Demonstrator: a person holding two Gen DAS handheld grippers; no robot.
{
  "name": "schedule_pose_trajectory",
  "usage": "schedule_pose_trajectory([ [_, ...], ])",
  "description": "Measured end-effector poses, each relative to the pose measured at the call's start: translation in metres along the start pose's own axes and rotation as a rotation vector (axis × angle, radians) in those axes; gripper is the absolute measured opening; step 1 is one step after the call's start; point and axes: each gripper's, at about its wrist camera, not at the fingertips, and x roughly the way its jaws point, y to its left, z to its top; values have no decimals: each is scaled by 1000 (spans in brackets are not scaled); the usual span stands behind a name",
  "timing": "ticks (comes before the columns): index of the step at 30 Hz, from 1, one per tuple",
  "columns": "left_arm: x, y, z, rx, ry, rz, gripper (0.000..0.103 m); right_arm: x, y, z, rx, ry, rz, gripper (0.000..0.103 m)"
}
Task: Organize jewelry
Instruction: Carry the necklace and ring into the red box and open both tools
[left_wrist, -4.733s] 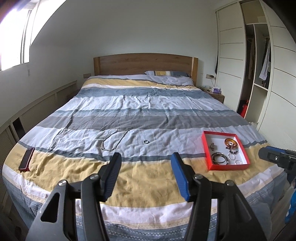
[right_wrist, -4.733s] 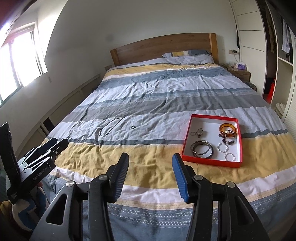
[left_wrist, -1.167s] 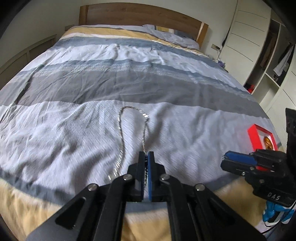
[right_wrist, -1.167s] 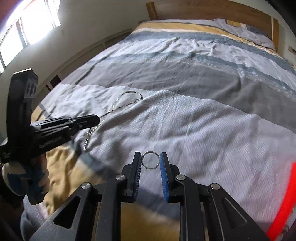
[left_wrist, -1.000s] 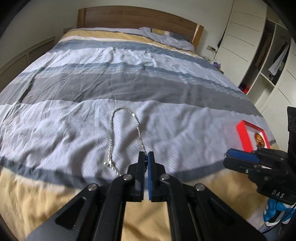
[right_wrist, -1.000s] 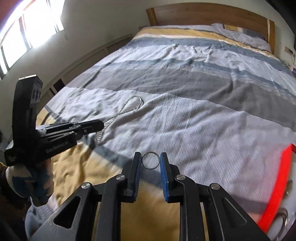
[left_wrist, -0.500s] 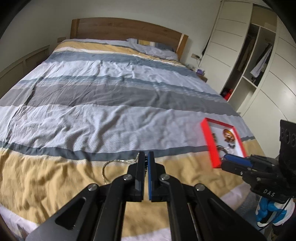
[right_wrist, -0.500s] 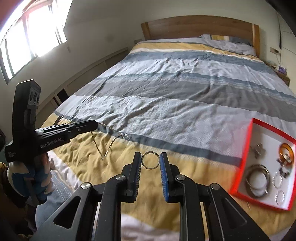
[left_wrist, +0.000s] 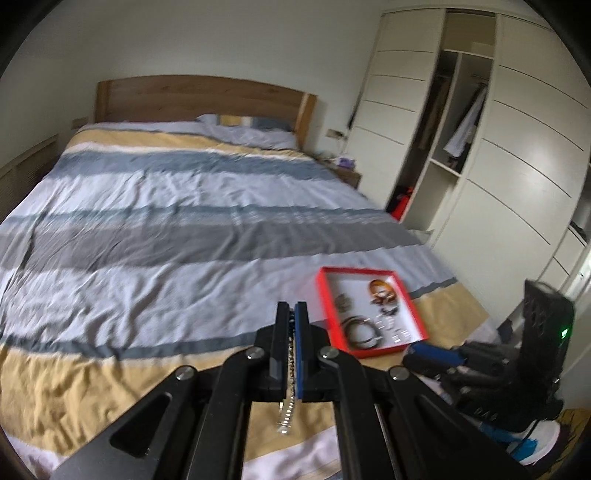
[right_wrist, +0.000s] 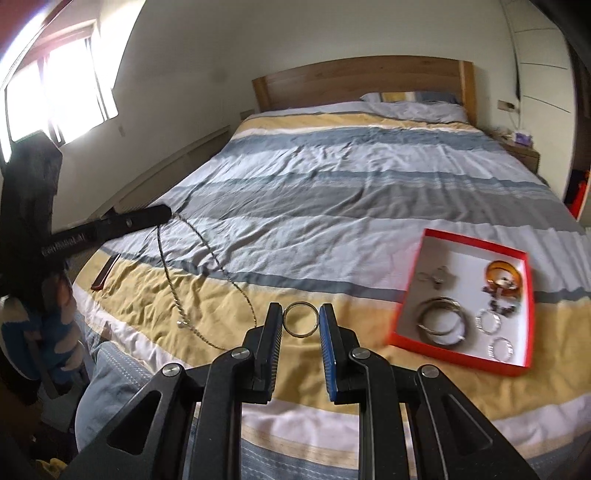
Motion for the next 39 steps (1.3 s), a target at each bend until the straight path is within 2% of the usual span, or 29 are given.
schedule_pose_trajectory([
  [5, 23, -43, 27, 44, -6, -69, 2, -14, -38, -2, 51, -18, -44, 20],
  [10, 64, -89, 60, 85, -12, -146, 2, -14, -84, -1, 94, -13, -94, 20],
  [14, 111, -116, 77, 99, 8, -194, 2, -5, -121, 1, 119, 5, -133, 20],
  [18, 171, -137, 83, 120, 58, -211, 2, 12, -156, 2, 138, 30, -167, 20],
  [24, 252, -149, 72, 147, 146, -171, 2, 54, -204, 1, 173, 80, -187, 20],
  [29, 309, -141, 47, 145, 241, -133, 2, 92, -227, -1, 183, 140, -186, 20],
  [33, 333, -130, 19, 132, 311, -127, 2, 118, -238, -7, 185, 198, -190, 20],
  [39, 350, -110, -19, 96, 392, -80, 2, 132, -240, -17, 168, 248, -200, 20],
])
